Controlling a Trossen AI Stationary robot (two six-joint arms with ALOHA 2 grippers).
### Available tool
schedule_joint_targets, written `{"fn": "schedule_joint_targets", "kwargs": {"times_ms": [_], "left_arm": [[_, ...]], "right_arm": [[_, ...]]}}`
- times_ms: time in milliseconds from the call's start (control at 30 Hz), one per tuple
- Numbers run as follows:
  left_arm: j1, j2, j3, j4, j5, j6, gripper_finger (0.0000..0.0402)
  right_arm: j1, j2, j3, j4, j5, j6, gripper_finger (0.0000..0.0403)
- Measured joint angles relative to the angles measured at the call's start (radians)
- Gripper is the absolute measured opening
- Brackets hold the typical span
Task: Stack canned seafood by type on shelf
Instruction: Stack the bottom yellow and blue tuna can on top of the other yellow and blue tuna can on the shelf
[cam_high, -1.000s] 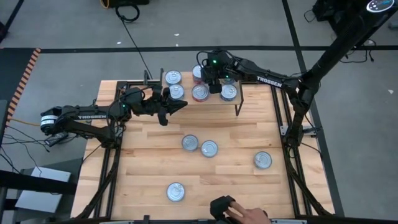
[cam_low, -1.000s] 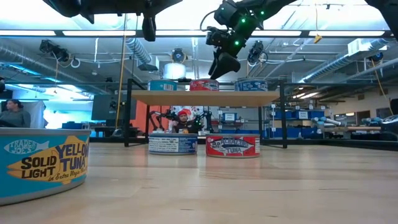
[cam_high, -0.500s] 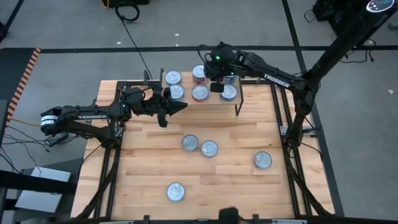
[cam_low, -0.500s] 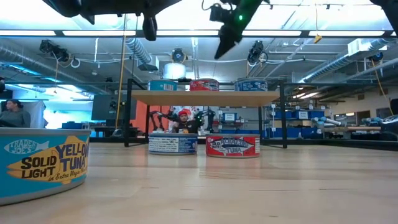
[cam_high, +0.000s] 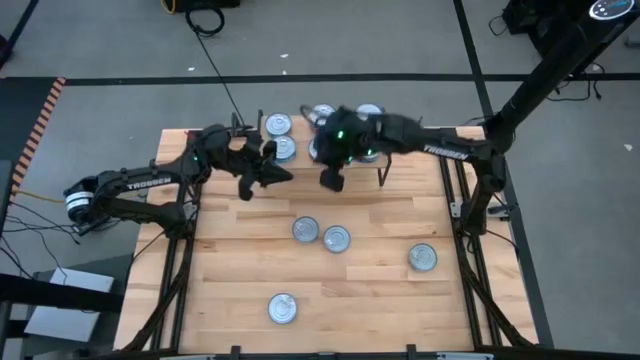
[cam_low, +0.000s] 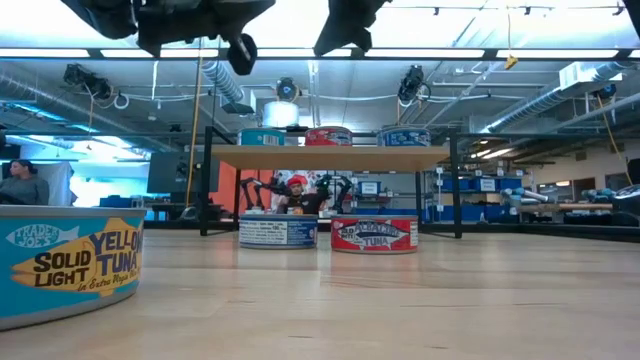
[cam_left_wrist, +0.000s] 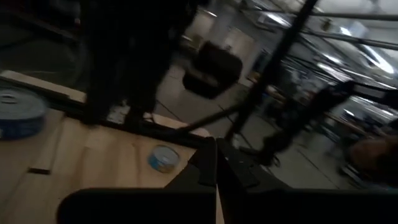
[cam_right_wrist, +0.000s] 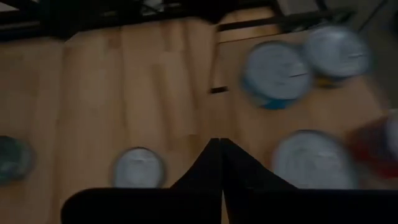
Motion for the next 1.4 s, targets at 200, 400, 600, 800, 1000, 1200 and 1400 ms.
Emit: {"fn": "schedule_joint_targets", "kwargs": {"times_ms": [200, 400, 600, 800, 1000, 1200, 1400], "left_arm": [[0.032, 0.0, 0.0, 0.0, 0.129, 0.002, 0.0001], [0.031, 0.0, 0.0, 0.001, 0.138, 0.01, 0.0001], [0.021, 0.0, 0.0, -0.003, 0.085, 0.034, 0.0001], [-0.028, 0.0, 0.0, -0.003, 0.008, 0.058, 0.0001], [-0.116, 0.0, 0.0, -0.045, -0.076, 0.049, 0.0001], [-0.217, 0.0, 0.0, -0.126, -0.247, 0.031, 0.0001], [-0.282, 0.0, 0.0, -0.182, -0.434, 0.032, 0.0001]], "right_arm": [[0.101, 0.001, -0.161, 0.147, 0.02, 0.14, 0.0004], [0.168, -0.058, -0.298, 0.154, 0.032, 0.213, 0.0002], [0.169, -0.275, -0.535, 0.159, 0.0, 0.189, 0.0001], [0.161, -0.52, -0.767, 0.153, -0.058, 0.217, 0.0001], [0.192, -0.704, -0.897, 0.076, -0.109, 0.267, 0.0], [0.235, -0.824, -0.912, -0.124, -0.133, 0.314, 0.0003], [0.274, -0.852, -0.916, -0.334, -0.139, 0.368, 0.0007]]}}
